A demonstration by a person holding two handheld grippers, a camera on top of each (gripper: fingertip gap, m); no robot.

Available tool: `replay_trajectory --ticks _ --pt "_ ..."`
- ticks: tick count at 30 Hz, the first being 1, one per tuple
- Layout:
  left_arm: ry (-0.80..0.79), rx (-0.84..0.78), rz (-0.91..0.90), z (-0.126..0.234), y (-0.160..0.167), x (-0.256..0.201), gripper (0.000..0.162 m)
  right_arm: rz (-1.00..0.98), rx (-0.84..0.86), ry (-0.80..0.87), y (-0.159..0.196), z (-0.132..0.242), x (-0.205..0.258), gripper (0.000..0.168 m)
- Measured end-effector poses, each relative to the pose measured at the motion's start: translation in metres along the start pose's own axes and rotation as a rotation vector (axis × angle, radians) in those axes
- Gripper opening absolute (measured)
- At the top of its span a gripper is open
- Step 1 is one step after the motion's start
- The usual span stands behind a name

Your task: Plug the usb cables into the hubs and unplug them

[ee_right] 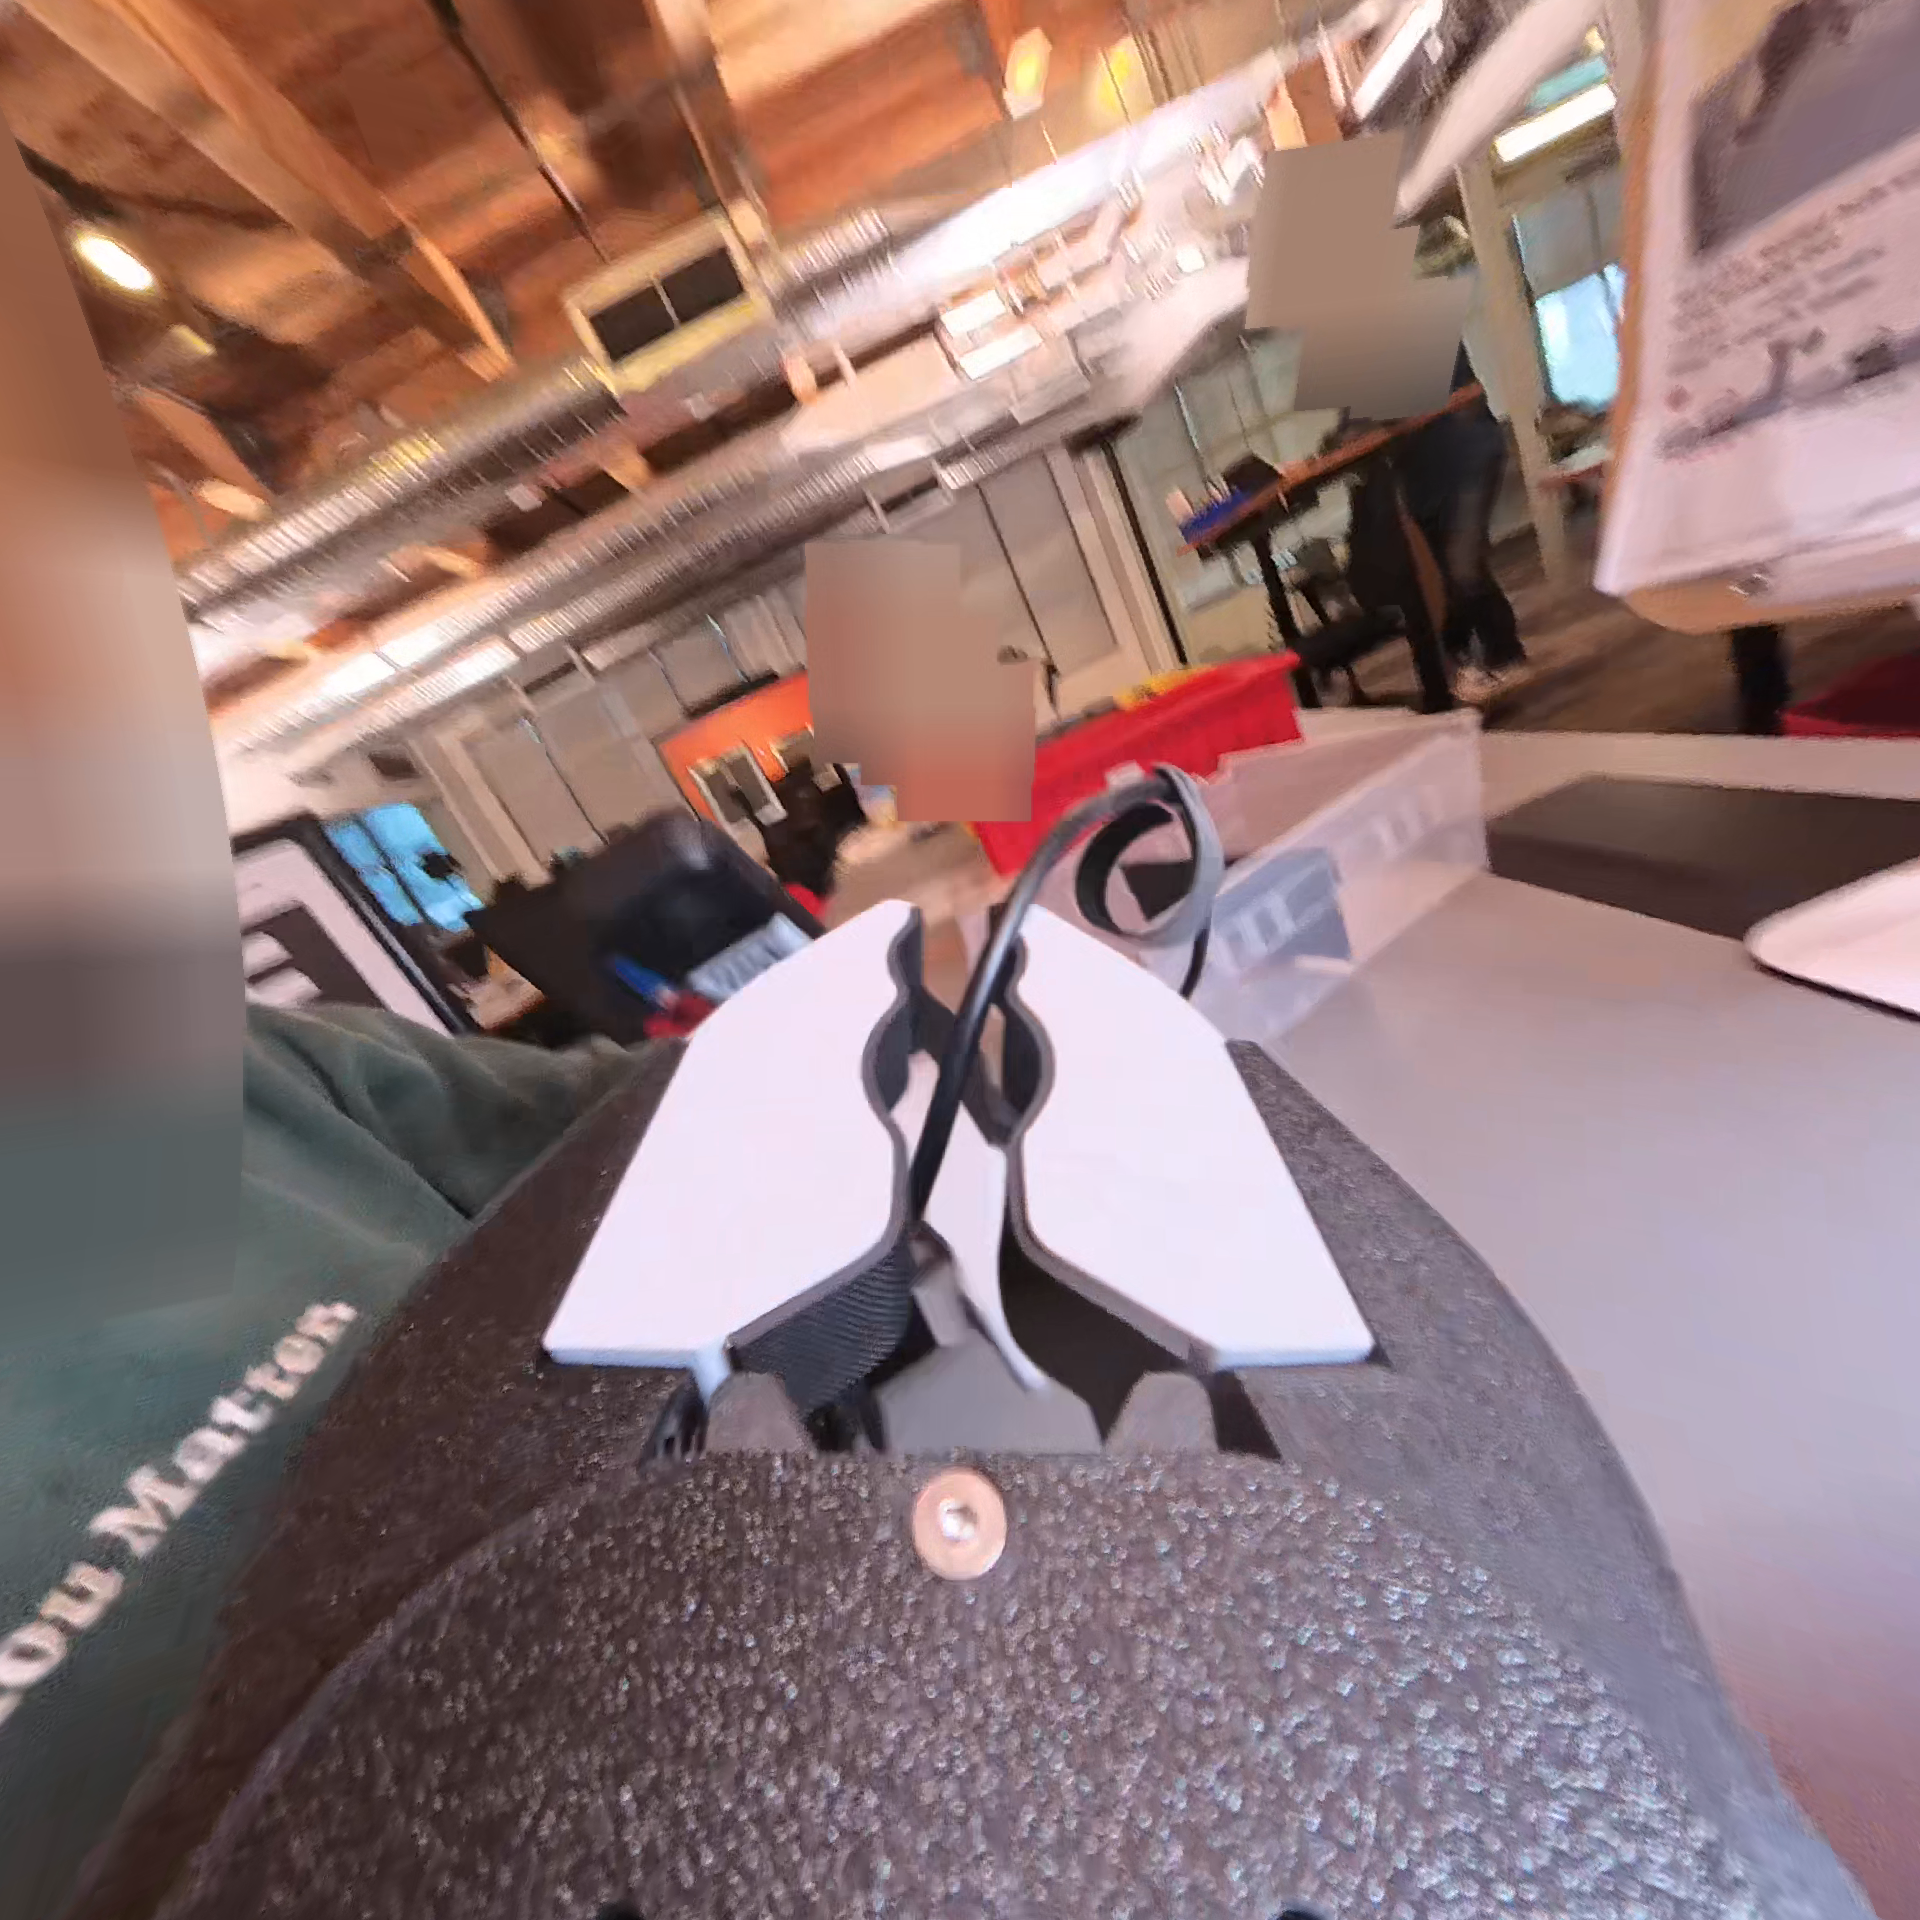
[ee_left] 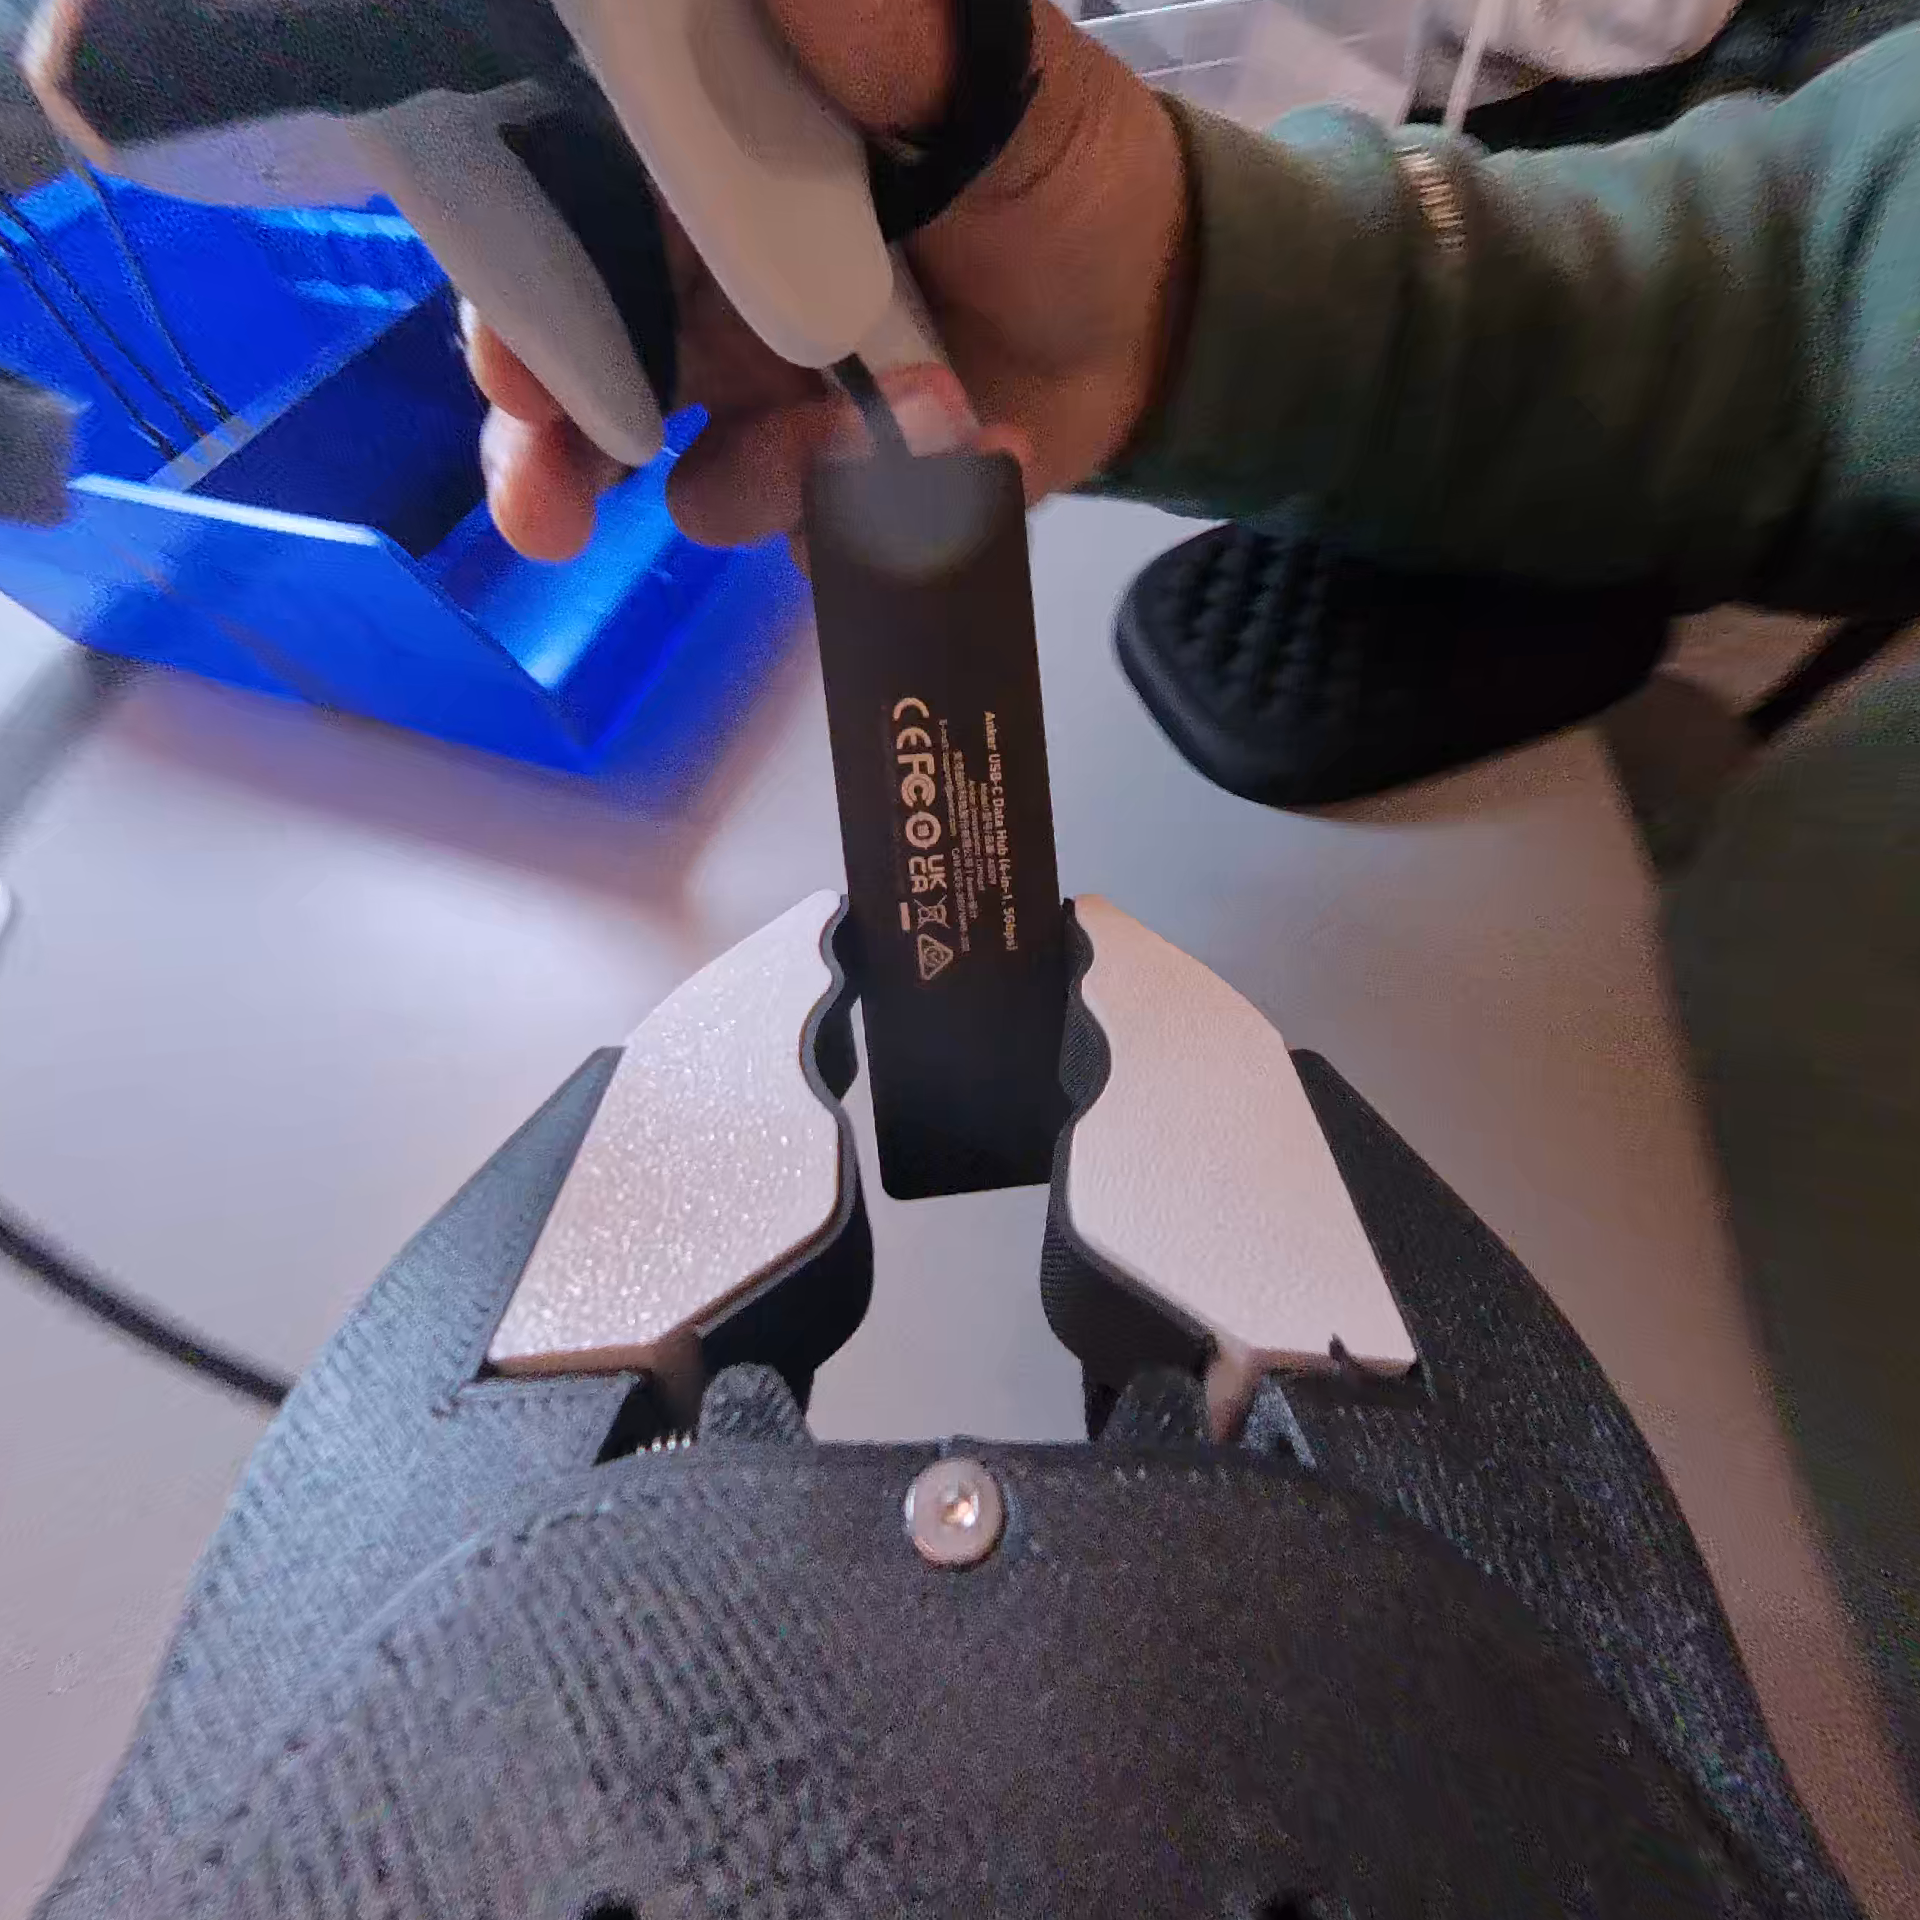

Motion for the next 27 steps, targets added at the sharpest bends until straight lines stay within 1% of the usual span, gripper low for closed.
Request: replay_trajectory --ticks 1,3,4,6,7,8,10,13,14,15,16,17,18,19,20,22,23,25,27 --pt "0.045 0.027 0.060 0.006 0.001 0.001 0.037 0.029 0.078 0.023 -0.001 0.004 -0.004 0.022" --pt "0.143 0.065 0.169 0.018 0.005 0.006 0.036 0.128 0.252 0.076 -0.003 0.010 -0.007 0.040" --pt "0.183 0.097 0.223 0.024 0.009 0.009 0.036 0.218 0.327 0.121 -0.007 0.013 -0.005 0.048" --pt "0.208 0.143 0.296 0.032 0.019 0.018 0.036 0.444 0.447 0.181 -0.016 0.016 0.008 0.061" --pt "0.211 0.166 0.330 0.034 0.024 0.024 0.036 0.539 0.492 0.159 -0.020 0.015 0.019 0.065" --pt "0.218 0.200 0.362 0.034 0.029 0.029 0.037 0.617 0.526 0.098 -0.021 0.010 0.033 0.066" --pt "0.232 0.258 0.399 0.030 0.038 0.036 0.036 0.749 0.622 -0.031 -0.008 -0.006 0.059 0.063" --pt "0.296 0.317 0.405 0.018 0.043 0.032 0.036 0.941 0.893 -0.119 0.040 -0.037 0.070 0.061" --pt "0.297 0.340 0.389 0.017 0.044 0.028 0.036 0.991 0.939 -0.138 0.056 -0.044 0.068 0.060" --pt "0.263 0.373 0.355 0.016 0.047 0.028 0.036 0.996 0.949 -0.178 0.069 -0.048 0.067 0.060" --pt "0.258 0.382 0.351 0.017 0.049 0.029 0.036 0.971 0.940 -0.229 0.076 -0.050 0.066 0.052" --pt "0.269 0.371 0.380 0.020 0.052 0.031 0.036 0.951 0.921 -0.270 0.080 -0.050 0.066 0.040" --pt "0.288 0.351 0.409 0.024 0.053 0.033 0.036 0.948 0.896 -0.291 0.081 -0.050 0.067 0.027" --pt "0.304 0.342 0.422 0.027 0.054 0.035 0.036 0.960 0.887 -0.292 0.080 -0.050 0.068 0.019" --pt "0.320 0.344 0.421 0.031 0.055 0.037 0.038 0.984 0.912 -0.284 0.081 -0.051 0.069 0.019" --pt "0.344 0.335 0.431 0.033 0.055 0.039 0.036 1.039 0.981 -0.259 0.085 -0.052 0.071 0.028" --pt "0.349 0.334 0.442 0.033 0.056 0.040 0.036 1.052 0.978 -0.263 0.087 -0.053 0.073 0.033" --pt "0.412 0.333 0.466 0.031 0.058 0.039 0.036 1.113 0.980 -0.231 0.093 -0.056 0.075 0.042" --pt "0.454 0.334 0.467 0.030 0.058 0.036 0.038 1.233 1.048 -0.192 0.103 -0.057 0.072 0.025"
Point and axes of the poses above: each gripper's, where its closed fingertips meet, z back along the fingers, y out of its underside, x = y × z across the jaws, the point moved 10 cm from there along z, back along the fingers, and after that the axes turned 14 degrees about z, right-handed, at the moved point
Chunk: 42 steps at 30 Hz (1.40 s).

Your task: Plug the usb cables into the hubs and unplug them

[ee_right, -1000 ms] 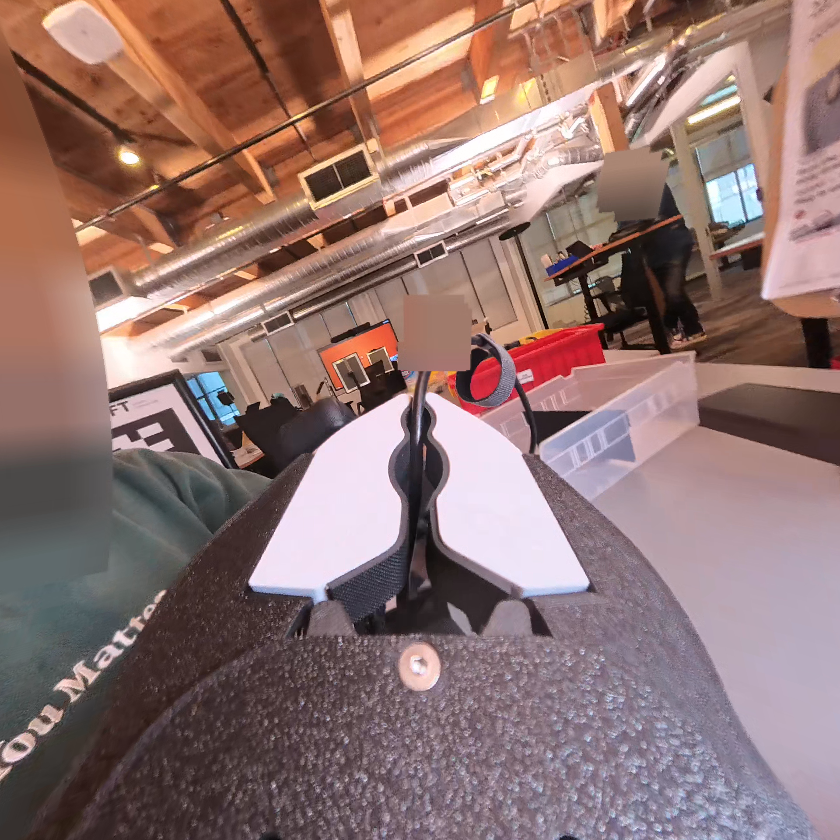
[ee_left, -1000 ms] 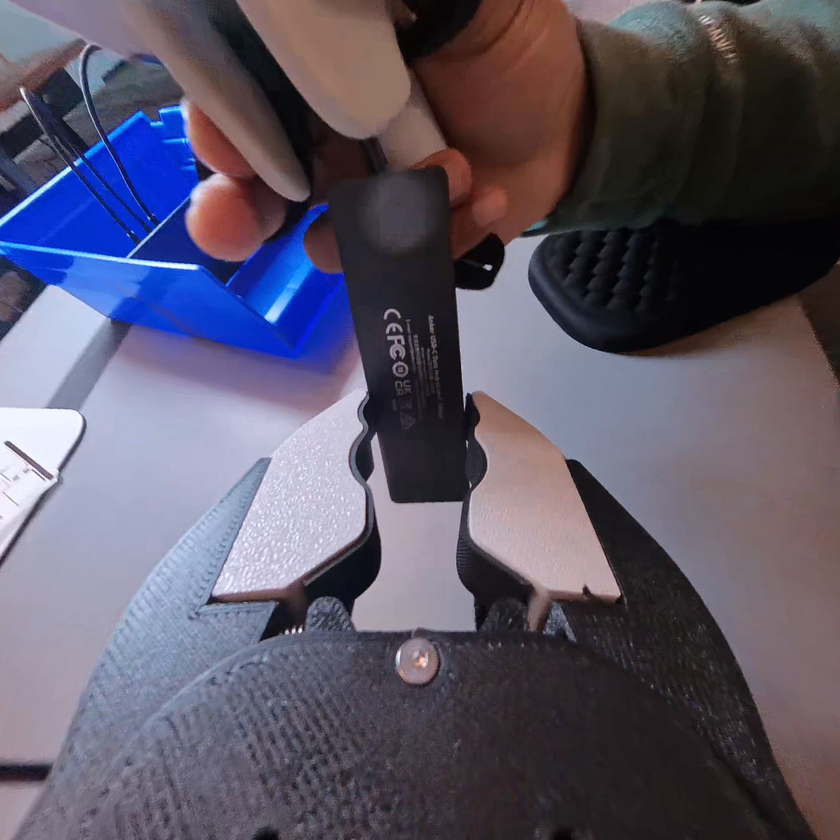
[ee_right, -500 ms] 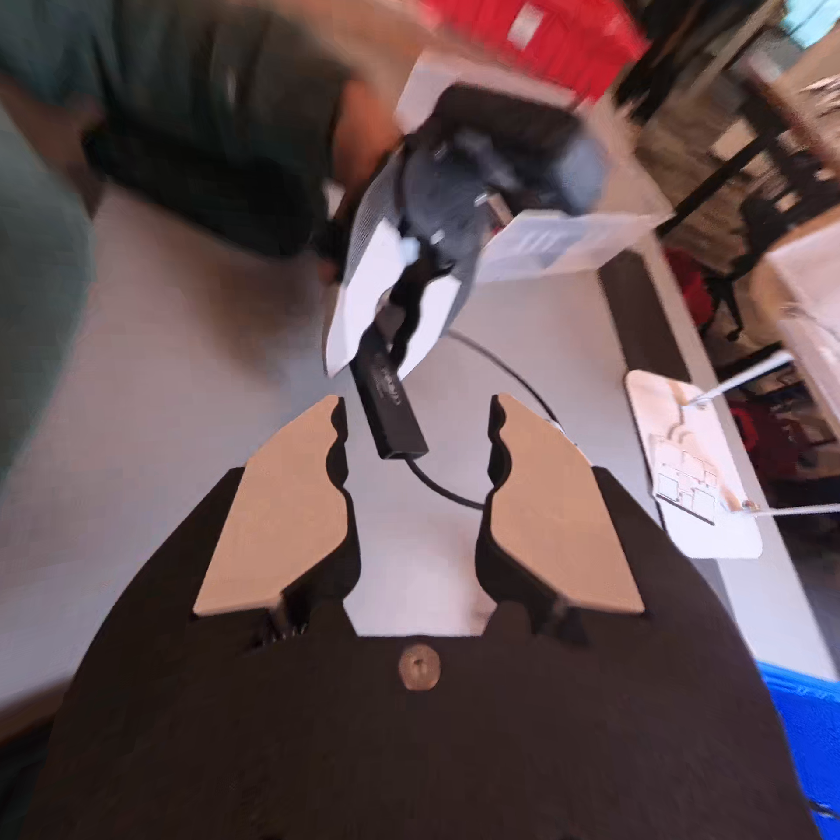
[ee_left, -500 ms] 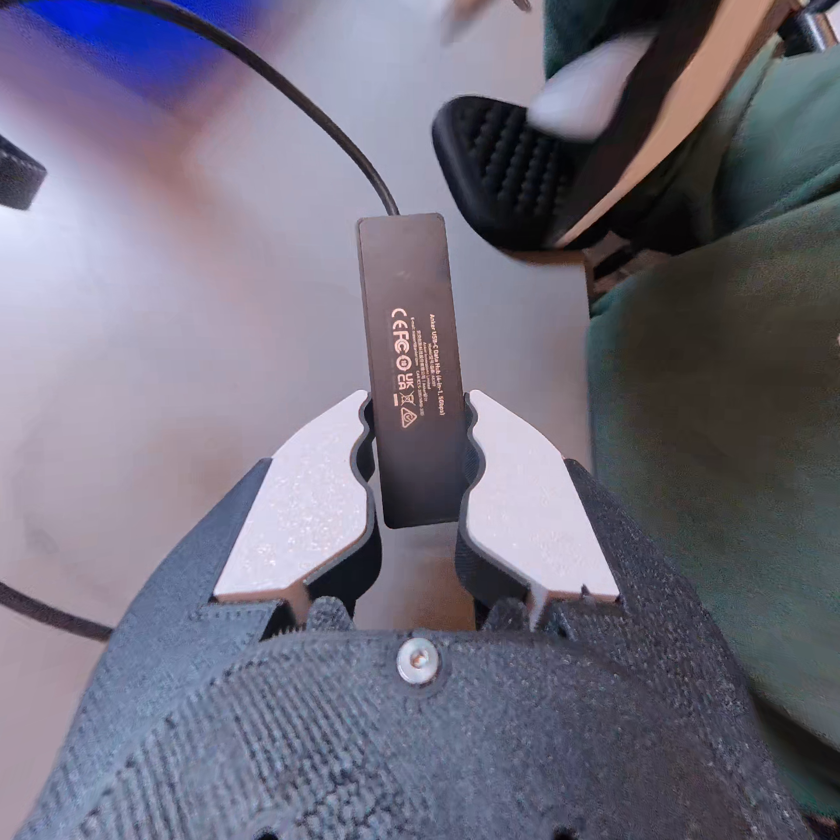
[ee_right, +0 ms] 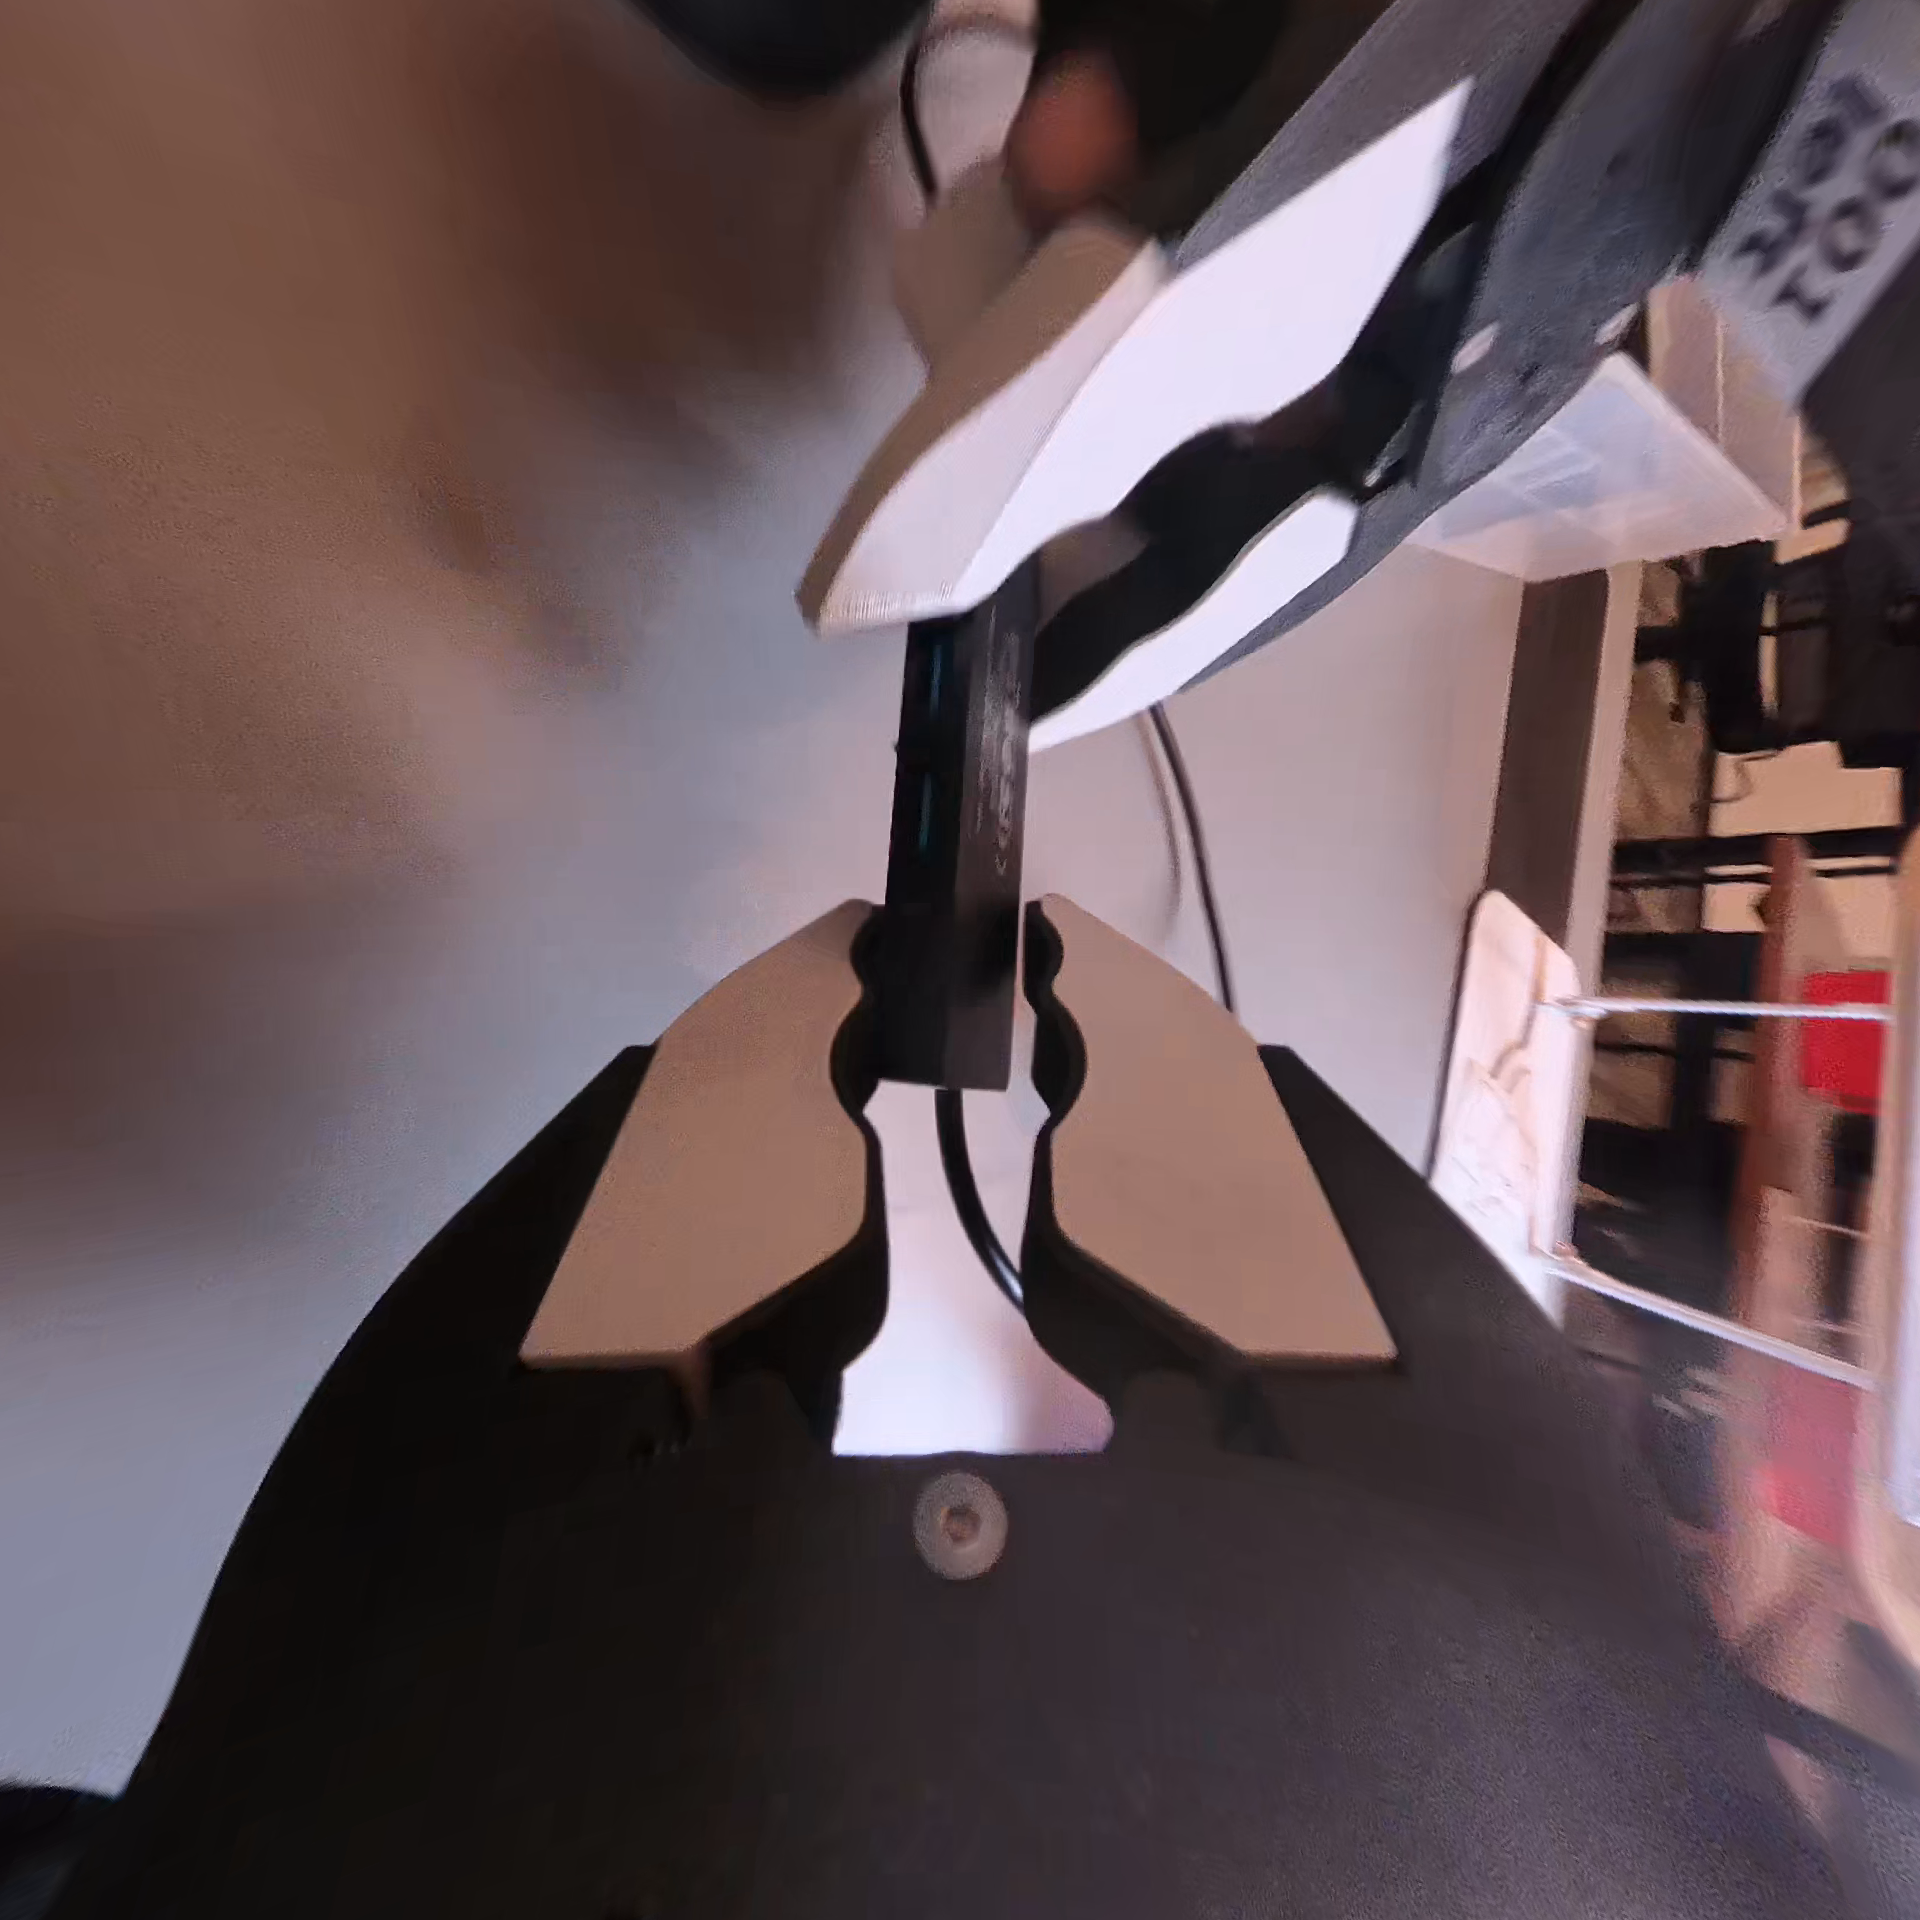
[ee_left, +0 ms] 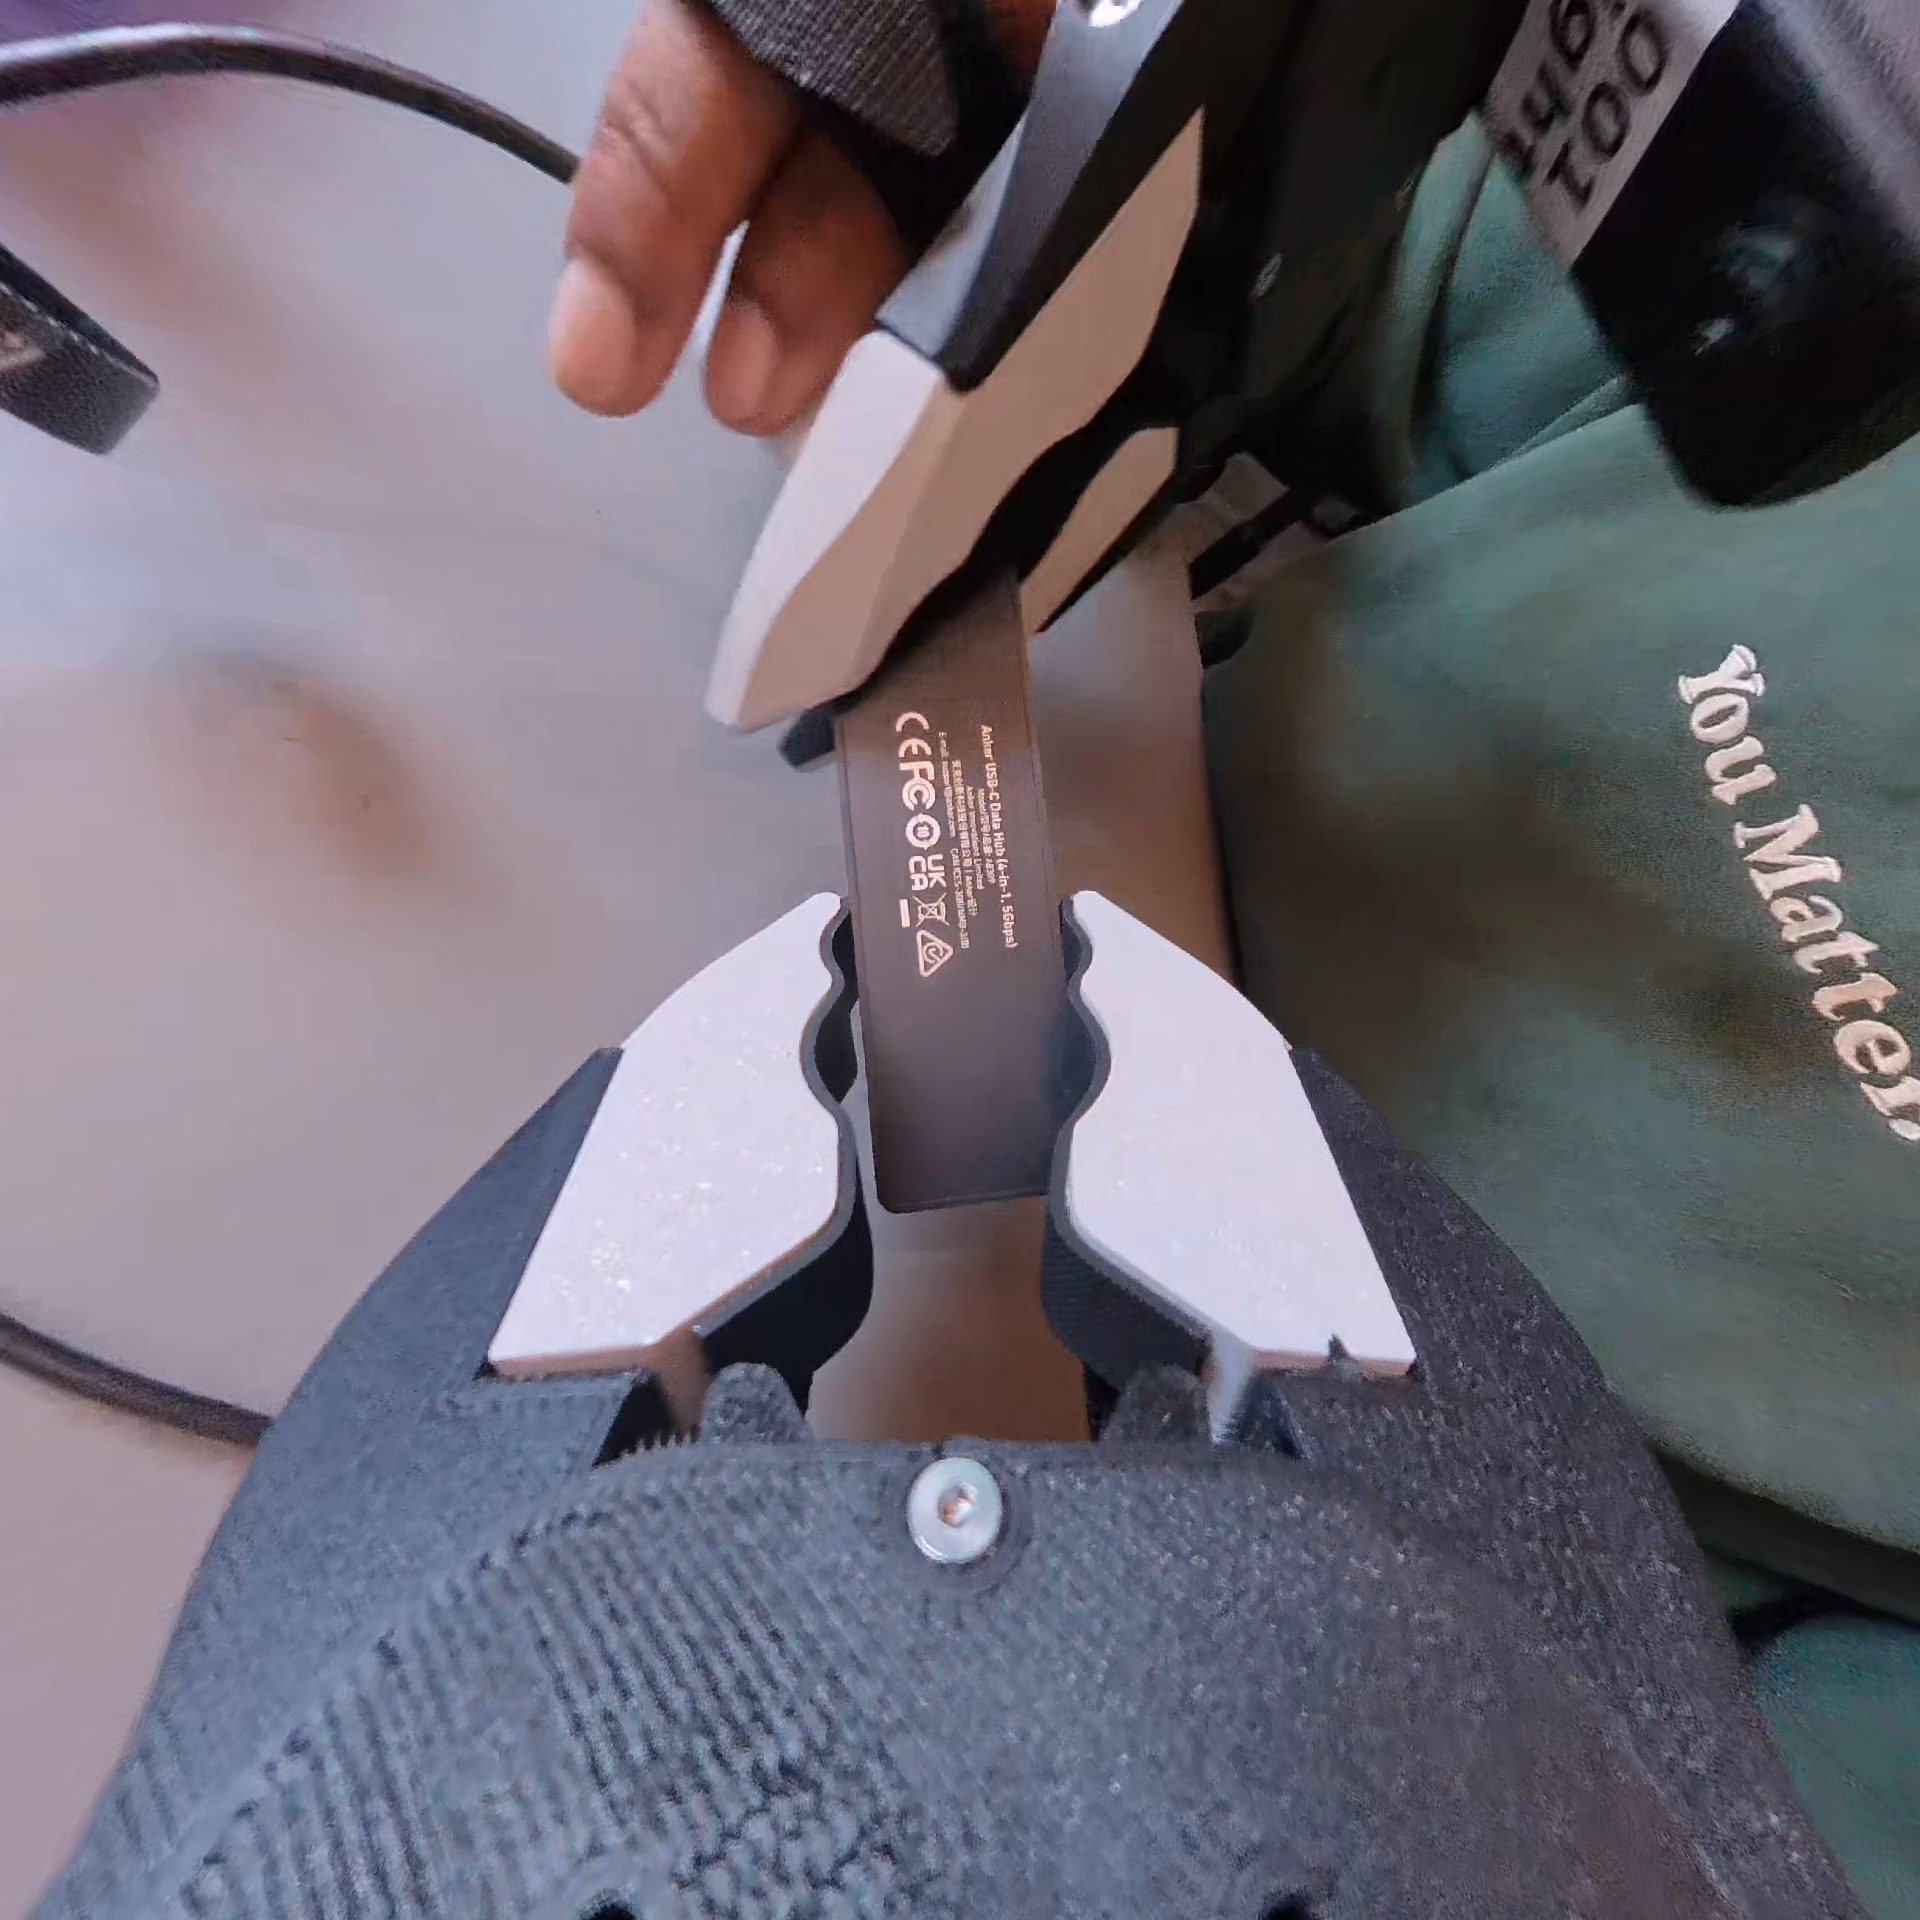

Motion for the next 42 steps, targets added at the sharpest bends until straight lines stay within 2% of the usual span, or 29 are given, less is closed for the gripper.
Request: replay_trajectory --ticks 4,6,9,12,14,17,19,20,27,32,39,42 --pt "0.029 0.011 -0.005 -0.004 0.003 0.000 0.037 -0.019 -0.043 0.010 0.001 0.002 0.000 0.016" --pt "0.019 -0.061 -0.052 0.000 0.001 -0.002 0.038 -0.051 -0.063 0.012 0.005 0.006 -0.003 0.013" --pt "-0.095 -0.158 -0.179 0.013 0.001 -0.009 0.039 -0.166 -0.115 0.018 0.018 0.011 -0.006 0.011" --pt "-0.245 -0.274 -0.336 0.016 0.005 -0.018 0.054 -0.302 -0.173 0.037 0.034 0.015 -0.012 0.011" --pt "-0.363 -0.339 -0.434 0.017 0.008 -0.023 0.056 -0.388 -0.236 0.044 0.042 0.015 -0.016 0.011" --pt "-0.537 -0.383 -0.588 0.015 0.010 -0.030 0.042 -0.483 -0.329 0.035 0.044 0.012 -0.018 0.011" --pt "-0.637 -0.401 -0.661 0.016 0.010 -0.034 0.018 -0.514 -0.366 0.019 0.043 0.011 -0.018 0.011" --pt "-0.639 -0.404 -0.684 0.016 0.011 -0.036 0.013 -0.523 -0.384 0.015 0.043 0.011 -0.017 0.012" --pt "-0.611 -0.365 -0.652 0.012 0.011 -0.036 0.012 -0.535 -0.396 -0.010 0.045 0.012 -0.016 0.014" --pt "-0.551 -0.370 -0.578 0.013 0.011 -0.027 0.012 -0.540 -0.409 0.010 0.043 0.020 -0.019 0.031" --pt "-0.505 -0.347 -0.538 0.009 0.014 -0.018 0.012 -0.555 -0.404 -0.074 0.043 0.011 -0.015 0.011" --pt "-0.522 -0.340 -0.538 0.008 0.015 -0.014 0.016 -0.567 -0.370 -0.114 0.045 0.008 -0.013 0.011"
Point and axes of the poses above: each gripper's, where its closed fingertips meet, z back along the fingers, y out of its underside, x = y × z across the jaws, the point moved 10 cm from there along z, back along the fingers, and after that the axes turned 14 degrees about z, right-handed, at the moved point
